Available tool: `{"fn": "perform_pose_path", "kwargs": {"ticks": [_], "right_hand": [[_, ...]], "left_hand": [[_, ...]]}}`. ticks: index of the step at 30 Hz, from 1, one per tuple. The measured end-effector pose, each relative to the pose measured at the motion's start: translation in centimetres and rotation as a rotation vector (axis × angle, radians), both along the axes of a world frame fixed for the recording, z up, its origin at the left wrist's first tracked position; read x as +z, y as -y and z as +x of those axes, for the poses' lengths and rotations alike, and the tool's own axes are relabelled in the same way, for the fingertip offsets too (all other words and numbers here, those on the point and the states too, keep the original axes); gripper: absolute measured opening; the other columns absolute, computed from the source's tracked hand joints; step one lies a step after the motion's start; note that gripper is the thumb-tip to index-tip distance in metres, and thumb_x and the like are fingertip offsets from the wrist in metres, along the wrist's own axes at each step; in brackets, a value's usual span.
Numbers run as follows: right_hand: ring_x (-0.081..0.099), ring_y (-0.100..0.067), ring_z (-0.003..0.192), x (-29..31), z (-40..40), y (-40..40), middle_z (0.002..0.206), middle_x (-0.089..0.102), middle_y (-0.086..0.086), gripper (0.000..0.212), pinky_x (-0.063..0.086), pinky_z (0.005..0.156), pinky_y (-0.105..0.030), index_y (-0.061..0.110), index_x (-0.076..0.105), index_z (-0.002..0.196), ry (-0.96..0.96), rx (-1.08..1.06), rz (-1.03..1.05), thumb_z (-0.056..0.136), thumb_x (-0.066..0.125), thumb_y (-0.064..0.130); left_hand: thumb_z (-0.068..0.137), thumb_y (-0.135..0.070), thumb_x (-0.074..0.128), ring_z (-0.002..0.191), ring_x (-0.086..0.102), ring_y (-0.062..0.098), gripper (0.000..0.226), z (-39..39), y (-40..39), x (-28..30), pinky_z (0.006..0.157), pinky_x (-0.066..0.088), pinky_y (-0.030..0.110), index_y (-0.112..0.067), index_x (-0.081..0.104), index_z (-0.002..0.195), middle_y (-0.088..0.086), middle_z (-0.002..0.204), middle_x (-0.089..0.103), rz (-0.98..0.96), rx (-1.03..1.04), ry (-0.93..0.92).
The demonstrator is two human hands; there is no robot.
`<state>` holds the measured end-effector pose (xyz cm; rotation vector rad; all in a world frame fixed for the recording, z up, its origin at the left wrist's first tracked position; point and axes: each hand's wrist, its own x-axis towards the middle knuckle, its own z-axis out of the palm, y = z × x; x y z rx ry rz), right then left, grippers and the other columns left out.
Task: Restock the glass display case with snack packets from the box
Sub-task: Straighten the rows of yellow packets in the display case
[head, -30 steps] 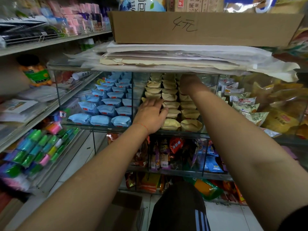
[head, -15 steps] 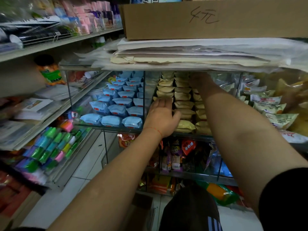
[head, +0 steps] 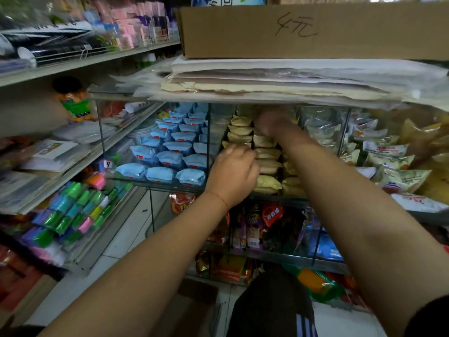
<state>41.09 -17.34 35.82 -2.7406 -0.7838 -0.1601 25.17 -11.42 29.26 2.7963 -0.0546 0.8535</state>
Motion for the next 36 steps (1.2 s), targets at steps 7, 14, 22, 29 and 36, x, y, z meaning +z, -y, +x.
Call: {"fn": "perform_pose_path", "kwargs": {"ticks": [7, 14, 22, 29, 36], "right_hand": [[0.035, -0.029, 0.137, -2.9, -5.8, -0.5, 0.153, 0.033, -0.010, 0.048, 0.033, 0.109, -0.035, 0.015, 0.035, 0.146, -0.014, 0.253, -0.013, 0.101, 0.033, 0.032], [0.008, -0.021, 0.148, -4.2, -7.8, -0.6, 0.161, 0.011, -0.004, 0.060, 0.009, 0.118, -0.046, 0.015, 0.015, 0.154, -0.059, 0.188, -0.171, 0.102, 0.026, 0.044], [-0.005, -0.020, 0.149, -4.2, -10.2, 1.5, 0.162, -0.003, -0.001, 0.104, 0.001, 0.118, -0.050, 0.021, 0.001, 0.155, -0.085, 0.237, -0.225, 0.080, 0.050, 0.074], [-0.005, -0.022, 0.149, -5.0, -11.0, 0.2, 0.162, -0.002, -0.003, 0.109, 0.001, 0.118, -0.054, 0.018, 0.002, 0.155, -0.026, 0.117, -0.247, 0.077, 0.053, 0.075], [0.048, -0.026, 0.126, -2.5, -11.2, 3.7, 0.135, 0.054, -0.008, 0.057, 0.040, 0.102, -0.035, 0.019, 0.052, 0.134, 0.031, 0.199, 0.106, 0.086, 0.065, 0.048]], "left_hand": [[0.087, -0.023, 0.052, 0.097, 0.058, 0.030, 0.032, -7.6, -1.3, -3.4, 0.085, 0.045, 0.042, -0.005, 0.068, 0.109, 0.012, 0.104, 0.065, 0.257, -0.024, 0.127], [0.083, -0.025, 0.054, 0.123, 0.049, 0.028, 0.052, -10.3, -0.9, -4.9, 0.112, 0.031, 0.042, -0.006, 0.055, 0.132, 0.012, 0.131, 0.056, 0.224, 0.031, 0.012], [0.080, -0.027, 0.055, 0.120, 0.050, 0.025, 0.051, -10.5, -1.5, -5.5, 0.104, 0.033, 0.039, -0.010, 0.057, 0.128, 0.009, 0.127, 0.057, 0.172, 0.088, 0.073], [0.080, -0.029, 0.056, 0.113, 0.052, 0.024, 0.047, -10.3, -1.5, -5.7, 0.097, 0.035, 0.037, -0.011, 0.060, 0.123, 0.006, 0.120, 0.059, 0.169, 0.106, 0.105], [0.084, -0.019, 0.052, 0.086, 0.057, 0.025, 0.023, -9.0, -1.7, -3.1, 0.076, 0.044, 0.037, -0.010, 0.067, 0.097, 0.006, 0.090, 0.063, 0.159, 0.077, 0.136]]}}
